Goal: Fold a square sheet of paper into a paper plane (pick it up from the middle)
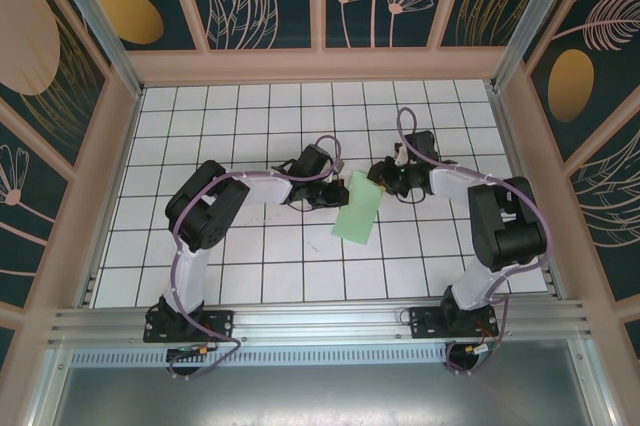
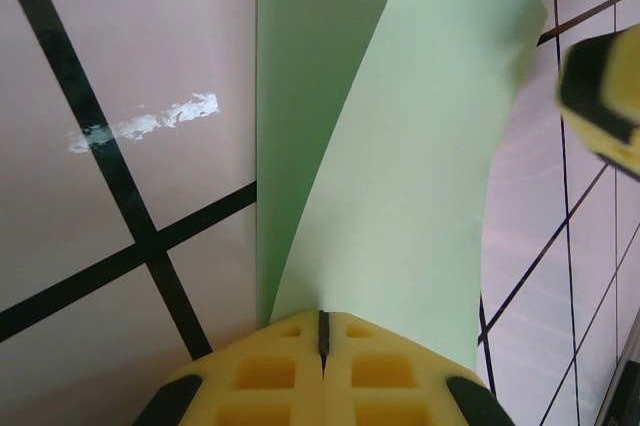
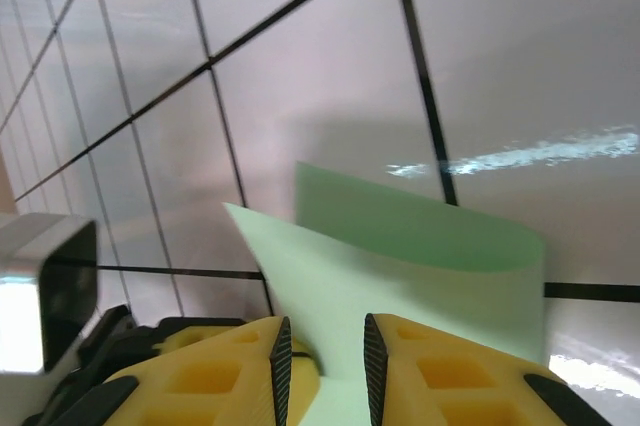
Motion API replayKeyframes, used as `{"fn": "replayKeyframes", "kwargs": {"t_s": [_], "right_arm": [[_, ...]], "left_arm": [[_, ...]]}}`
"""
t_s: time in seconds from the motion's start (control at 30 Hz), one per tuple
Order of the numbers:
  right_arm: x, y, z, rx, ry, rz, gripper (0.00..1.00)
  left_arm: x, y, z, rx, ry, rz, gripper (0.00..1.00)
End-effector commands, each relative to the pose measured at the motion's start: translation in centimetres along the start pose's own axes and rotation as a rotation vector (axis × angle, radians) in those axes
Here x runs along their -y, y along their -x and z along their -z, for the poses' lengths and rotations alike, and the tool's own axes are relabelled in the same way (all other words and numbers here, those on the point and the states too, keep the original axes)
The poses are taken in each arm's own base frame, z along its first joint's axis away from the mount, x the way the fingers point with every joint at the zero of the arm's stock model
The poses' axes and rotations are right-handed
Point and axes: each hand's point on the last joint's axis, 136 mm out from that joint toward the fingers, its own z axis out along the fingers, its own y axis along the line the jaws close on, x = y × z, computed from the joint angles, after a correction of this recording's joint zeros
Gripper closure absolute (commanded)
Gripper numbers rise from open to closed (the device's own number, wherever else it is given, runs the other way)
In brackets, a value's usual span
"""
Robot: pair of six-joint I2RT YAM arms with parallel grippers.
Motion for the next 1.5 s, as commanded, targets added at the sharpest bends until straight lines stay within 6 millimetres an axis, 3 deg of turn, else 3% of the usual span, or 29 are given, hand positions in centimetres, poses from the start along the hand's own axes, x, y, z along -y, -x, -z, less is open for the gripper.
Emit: {"fn": "replayKeyframes", "kwargs": {"t_s": [0.0, 0.17, 0.27, 0.53, 0.63, 0.97, 1.23, 1.33, 1.47], "right_arm": [[2.0, -0.4, -1.0, -0.020, -0.032, -0.009, 0.70], [5.1, -1.3, -2.0, -0.029, -0.120, -0.040, 0.70], [5.2, -1.6, -1.9, -0.046, -0.115, -0.051, 0.70], [-0.9, 1.5, 1.7, 0.045, 0.007, 0.043, 0.70], [-1.0, 1.8, 1.8, 0.045, 0.007, 0.047, 0.69], [3.3, 1.4, -0.4, 0.008, -0.051, -0.020, 0.69], [6.8, 0.0, -1.4, -0.030, -0.149, -0.076, 0.69], [5.5, 0.8, -0.5, -0.008, -0.121, -0.059, 0.69], [1.3, 2.5, 1.5, 0.033, -0.014, -0.004, 0.69]], "left_arm": [[-4.7, -3.2, -1.3, -0.091, 0.149, 0.052, 1.00], [-4.8, -3.5, -1.3, -0.097, 0.154, 0.050, 1.00], [-4.9, -3.5, -1.3, -0.098, 0.156, 0.050, 1.00], [-4.7, -3.3, -1.2, -0.094, 0.156, 0.045, 1.00], [-4.8, -3.3, -1.3, -0.095, 0.154, 0.047, 1.00], [-4.9, -3.5, -1.3, -0.097, 0.154, 0.051, 1.00], [-4.9, -3.6, -1.3, -0.098, 0.158, 0.049, 1.00], [-4.9, -3.6, -1.2, -0.097, 0.159, 0.050, 1.00], [-4.9, -3.6, -1.2, -0.097, 0.161, 0.048, 1.00]]}}
